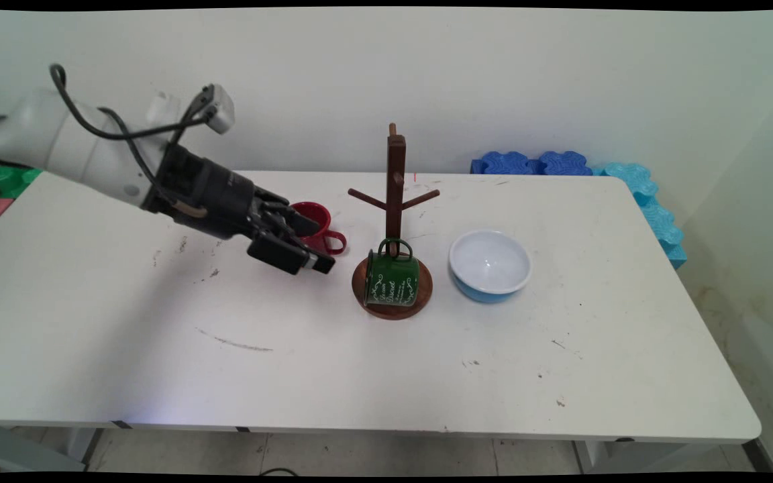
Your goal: Pick up the green mug from the rack
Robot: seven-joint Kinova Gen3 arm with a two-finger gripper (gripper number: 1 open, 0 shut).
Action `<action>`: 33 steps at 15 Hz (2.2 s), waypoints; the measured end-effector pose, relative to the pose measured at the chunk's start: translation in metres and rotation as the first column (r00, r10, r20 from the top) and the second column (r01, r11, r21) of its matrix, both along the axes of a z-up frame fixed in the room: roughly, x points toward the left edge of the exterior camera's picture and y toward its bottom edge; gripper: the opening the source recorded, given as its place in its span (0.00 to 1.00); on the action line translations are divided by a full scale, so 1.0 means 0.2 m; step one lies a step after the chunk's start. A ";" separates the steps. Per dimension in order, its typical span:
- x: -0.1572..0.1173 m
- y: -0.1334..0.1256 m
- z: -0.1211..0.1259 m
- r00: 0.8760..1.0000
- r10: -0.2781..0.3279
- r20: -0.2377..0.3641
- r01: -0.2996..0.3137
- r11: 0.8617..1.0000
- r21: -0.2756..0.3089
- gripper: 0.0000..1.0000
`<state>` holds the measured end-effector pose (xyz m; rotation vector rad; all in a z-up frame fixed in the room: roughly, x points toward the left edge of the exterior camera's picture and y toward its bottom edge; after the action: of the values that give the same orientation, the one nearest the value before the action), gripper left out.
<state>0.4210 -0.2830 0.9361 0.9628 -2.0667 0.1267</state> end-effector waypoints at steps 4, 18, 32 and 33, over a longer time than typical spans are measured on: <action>-0.02 -0.02 -0.12 0.999 0.032 -0.028 -0.032 0.999 0.027 1.00; -0.15 -0.16 -0.49 0.989 0.087 -0.123 -0.074 0.992 0.107 1.00; -0.28 -0.31 -0.67 0.987 -0.002 -0.162 0.022 0.992 0.123 1.00; -0.28 -0.32 -0.68 0.987 -0.004 -0.162 0.025 0.992 0.123 1.00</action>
<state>0.3640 -0.3467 0.8005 0.9994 -1.9493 -0.0875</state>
